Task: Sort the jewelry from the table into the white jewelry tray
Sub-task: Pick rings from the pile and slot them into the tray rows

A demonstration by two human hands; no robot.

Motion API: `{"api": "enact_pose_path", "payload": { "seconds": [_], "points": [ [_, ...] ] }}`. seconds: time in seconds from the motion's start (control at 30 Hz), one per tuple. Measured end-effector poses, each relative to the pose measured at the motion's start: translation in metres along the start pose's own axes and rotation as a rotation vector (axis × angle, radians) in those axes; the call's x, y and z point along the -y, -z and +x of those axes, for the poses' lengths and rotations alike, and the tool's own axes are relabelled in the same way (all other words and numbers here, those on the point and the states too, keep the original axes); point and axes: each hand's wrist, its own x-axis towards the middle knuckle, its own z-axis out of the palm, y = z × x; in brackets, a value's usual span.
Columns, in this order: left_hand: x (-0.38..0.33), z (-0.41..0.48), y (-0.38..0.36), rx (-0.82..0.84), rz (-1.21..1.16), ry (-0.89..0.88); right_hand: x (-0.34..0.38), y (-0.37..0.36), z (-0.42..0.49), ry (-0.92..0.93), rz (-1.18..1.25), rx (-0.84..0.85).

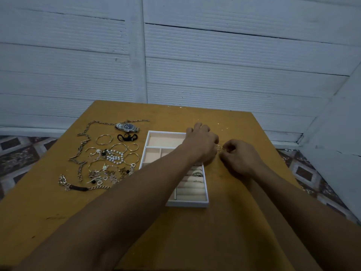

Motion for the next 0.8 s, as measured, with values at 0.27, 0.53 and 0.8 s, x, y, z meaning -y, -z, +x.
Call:
{"api": "enact_pose_path", "payload": {
  "seconds": [0.27, 0.53, 0.8],
  "points": [
    [-0.002, 0.025, -0.006, 0.1, 0.019, -0.016, -0.004, -0.005, 0.014, 0.013, -0.036, -0.021],
    [-0.006, 0.031, -0.005, 0.15, -0.01, 0.002, -0.003, -0.002, 0.019, -0.038, 0.012, 0.033],
    [-0.005, 0.031, -0.005, 0.172, -0.045, 0.008, -0.002, -0.003, 0.018, -0.075, 0.042, 0.038]
  ]
}}
